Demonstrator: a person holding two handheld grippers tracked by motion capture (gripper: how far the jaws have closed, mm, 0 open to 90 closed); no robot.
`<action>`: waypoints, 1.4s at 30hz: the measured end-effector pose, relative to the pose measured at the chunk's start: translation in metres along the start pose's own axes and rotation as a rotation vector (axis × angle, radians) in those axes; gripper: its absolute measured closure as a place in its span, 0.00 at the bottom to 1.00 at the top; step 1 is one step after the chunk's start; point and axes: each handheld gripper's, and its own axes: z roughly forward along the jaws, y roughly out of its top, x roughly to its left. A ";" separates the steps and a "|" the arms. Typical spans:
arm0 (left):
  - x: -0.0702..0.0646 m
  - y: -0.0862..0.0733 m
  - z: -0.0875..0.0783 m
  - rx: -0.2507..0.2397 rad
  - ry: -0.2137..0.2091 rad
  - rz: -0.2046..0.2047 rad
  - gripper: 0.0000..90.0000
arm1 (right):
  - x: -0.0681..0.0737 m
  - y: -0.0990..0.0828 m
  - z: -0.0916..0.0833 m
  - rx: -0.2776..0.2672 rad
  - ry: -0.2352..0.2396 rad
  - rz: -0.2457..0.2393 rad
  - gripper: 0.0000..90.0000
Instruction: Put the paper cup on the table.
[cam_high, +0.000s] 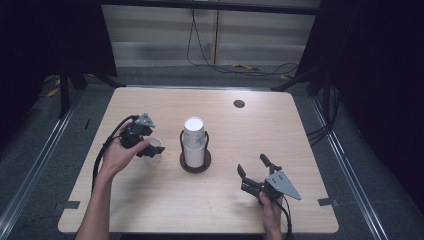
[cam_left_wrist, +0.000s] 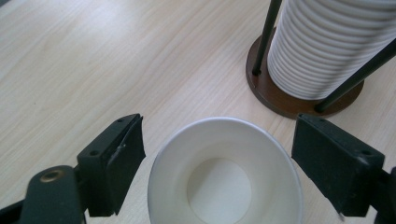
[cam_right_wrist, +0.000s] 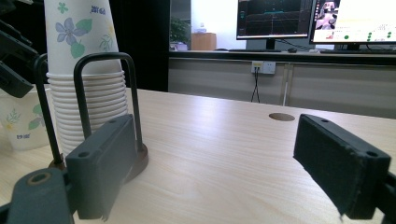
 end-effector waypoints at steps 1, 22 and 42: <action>-0.001 -0.001 -0.001 -0.022 0.005 -0.003 0.19 | 0.000 0.000 0.000 0.000 0.000 0.000 0.14; -0.039 -0.035 -0.021 -0.334 0.050 -0.087 0.18 | 0.000 0.000 0.000 0.000 0.000 -0.001 0.14; -0.085 -0.070 -0.010 -0.523 0.114 -0.121 0.18 | 0.000 0.000 0.000 -0.002 -0.001 0.000 0.14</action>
